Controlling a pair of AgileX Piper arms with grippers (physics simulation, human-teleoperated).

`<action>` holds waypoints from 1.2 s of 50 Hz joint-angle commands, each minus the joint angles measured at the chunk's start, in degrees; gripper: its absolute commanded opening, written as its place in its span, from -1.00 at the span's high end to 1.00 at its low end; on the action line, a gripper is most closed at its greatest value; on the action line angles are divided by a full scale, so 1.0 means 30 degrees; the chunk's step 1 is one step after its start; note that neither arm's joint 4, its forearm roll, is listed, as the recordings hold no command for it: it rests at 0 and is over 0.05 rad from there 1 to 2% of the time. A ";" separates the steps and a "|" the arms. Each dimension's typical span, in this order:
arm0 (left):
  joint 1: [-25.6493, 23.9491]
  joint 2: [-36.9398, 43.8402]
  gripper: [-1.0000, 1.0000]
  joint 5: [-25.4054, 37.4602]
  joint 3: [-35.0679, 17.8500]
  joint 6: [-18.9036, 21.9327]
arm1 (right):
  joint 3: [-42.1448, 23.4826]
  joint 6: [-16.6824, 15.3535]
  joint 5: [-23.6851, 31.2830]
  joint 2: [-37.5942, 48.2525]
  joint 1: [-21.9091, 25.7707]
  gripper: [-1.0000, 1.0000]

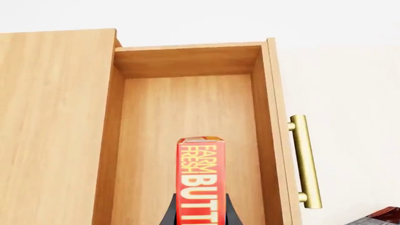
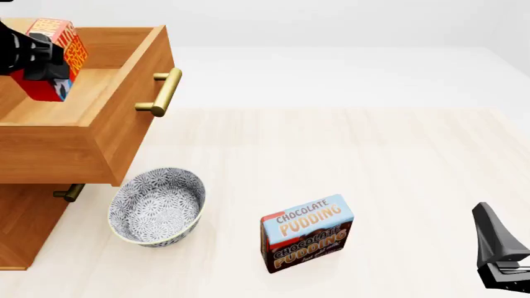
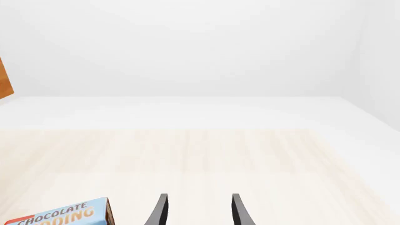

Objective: Put the butter at the back in the top drawer of the cabinet and close it.

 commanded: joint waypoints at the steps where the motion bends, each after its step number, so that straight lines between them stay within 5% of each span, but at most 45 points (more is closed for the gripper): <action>1: 0.0465 0.0163 1.00 -0.0503 0.0136 0.0225 | 0.0000 0.0000 0.0000 0.0000 0.0000 -1.00; 60: 0.1318 0.1425 1.00 -0.2516 0.1939 0.0257 | 0.0000 0.0000 0.0000 0.0000 0.0000 -1.00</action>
